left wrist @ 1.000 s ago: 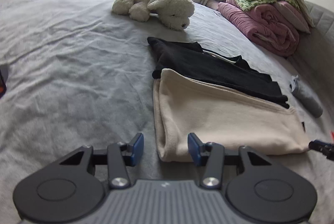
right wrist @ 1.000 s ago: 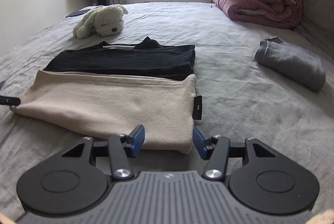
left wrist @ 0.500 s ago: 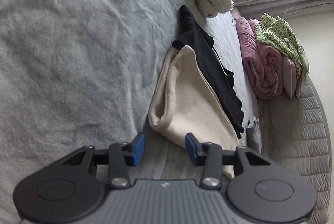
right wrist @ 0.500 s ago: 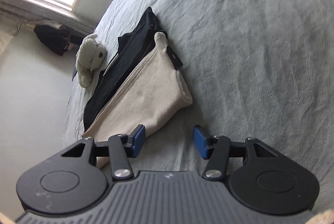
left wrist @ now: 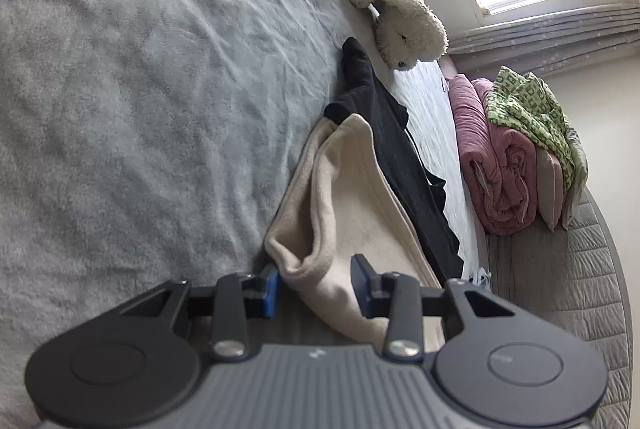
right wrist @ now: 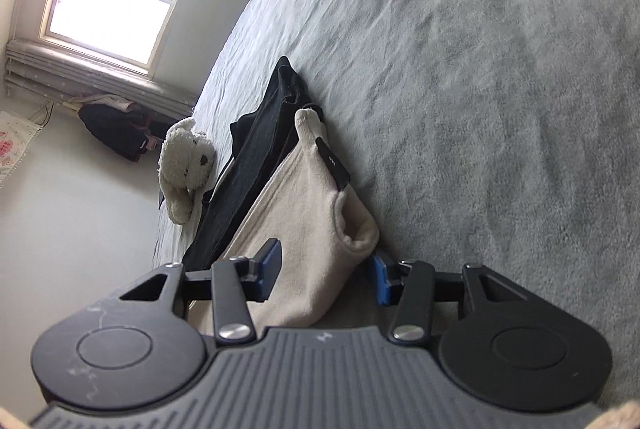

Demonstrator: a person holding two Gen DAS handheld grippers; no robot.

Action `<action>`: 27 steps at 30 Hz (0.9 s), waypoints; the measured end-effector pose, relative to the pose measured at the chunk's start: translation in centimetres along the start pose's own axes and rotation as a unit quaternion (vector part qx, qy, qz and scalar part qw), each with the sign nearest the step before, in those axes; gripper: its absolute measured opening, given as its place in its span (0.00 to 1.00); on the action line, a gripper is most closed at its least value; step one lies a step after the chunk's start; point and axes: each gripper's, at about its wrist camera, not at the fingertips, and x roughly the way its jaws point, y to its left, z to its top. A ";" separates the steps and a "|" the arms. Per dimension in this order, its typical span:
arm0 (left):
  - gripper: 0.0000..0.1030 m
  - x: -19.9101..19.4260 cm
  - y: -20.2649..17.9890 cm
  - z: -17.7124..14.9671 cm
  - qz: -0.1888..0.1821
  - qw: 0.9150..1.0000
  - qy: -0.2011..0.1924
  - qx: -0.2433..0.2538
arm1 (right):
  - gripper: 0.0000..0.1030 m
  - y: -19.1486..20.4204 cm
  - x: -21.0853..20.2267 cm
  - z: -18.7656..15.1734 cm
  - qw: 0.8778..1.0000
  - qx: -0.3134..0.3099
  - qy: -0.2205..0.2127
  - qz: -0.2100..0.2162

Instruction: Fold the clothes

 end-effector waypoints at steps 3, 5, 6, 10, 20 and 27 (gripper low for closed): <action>0.25 0.5 0.1 0.1 0.003 1.000 -0.008 -0.002 | 0.39 0.0 0.5 0.2 1.000 -0.004 -0.008 0.001; 0.18 0.7 0.4 0.0 0.009 1.000 -0.011 0.001 | 0.26 -0.2 0.7 0.3 1.000 -0.008 -0.012 -0.008; 0.12 0.7 0.4 0.1 0.008 1.000 -0.012 0.000 | 0.17 -0.4 0.8 0.3 1.000 -0.006 -0.012 -0.009; 0.09 -0.2 0.5 0.0 0.010 1.000 -0.026 -0.012 | 0.13 -0.9 0.0 0.6 1.000 0.020 -0.018 -0.004; 0.08 -4.1 0.9 -1.1 -0.019 0.999 -0.039 -0.025 | 0.11 -0.6 -3.3 0.5 0.998 0.048 -0.026 0.031; 0.08 -6.5 1.9 -2.5 -0.019 0.999 -0.020 -0.020 | 0.11 -1.0 -4.9 -1.2 0.998 0.055 -0.001 0.033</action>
